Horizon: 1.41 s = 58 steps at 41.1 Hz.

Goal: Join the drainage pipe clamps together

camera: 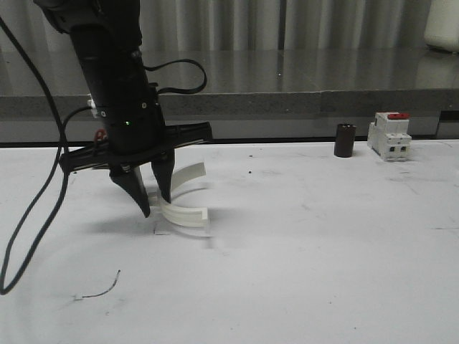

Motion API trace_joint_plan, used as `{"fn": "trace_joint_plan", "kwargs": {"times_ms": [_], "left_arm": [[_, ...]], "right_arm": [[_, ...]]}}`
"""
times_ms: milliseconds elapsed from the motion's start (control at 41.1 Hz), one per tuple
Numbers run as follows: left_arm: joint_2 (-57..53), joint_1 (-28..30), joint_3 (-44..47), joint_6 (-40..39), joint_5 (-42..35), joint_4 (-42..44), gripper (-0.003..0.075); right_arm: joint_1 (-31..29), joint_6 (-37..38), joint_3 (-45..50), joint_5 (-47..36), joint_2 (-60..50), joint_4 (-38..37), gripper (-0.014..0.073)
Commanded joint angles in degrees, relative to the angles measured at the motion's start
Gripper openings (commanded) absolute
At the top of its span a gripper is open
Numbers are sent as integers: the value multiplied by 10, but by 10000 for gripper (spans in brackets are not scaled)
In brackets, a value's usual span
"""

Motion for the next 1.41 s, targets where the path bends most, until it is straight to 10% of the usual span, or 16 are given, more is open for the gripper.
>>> {"fn": "trace_joint_plan", "kwargs": {"times_ms": [0, 316, 609, 949, 1144, 1388], "left_arm": [[-20, -5, -18, -7, -13, 0, 181], [-9, -6, -18, -3, -10, 11, 201], [-9, -6, -48, -2, 12, 8, 550], [-80, -6, -92, 155, 71, 55, 554], [-194, -6, -23, 214, 7, 57, 449], [-344, 1, 102, 252, -57, 97, 104]], "right_arm": [[-3, -1, -20, -48, 10, -1, 580], [-3, -1, -20, -48, 10, -1, 580], [-3, -1, -20, -48, 10, -1, 580], [-3, -1, -20, -48, 10, -1, 580], [-3, -1, -20, -48, 10, -1, 580], [-3, -1, -20, -48, 10, -1, 580]]}}
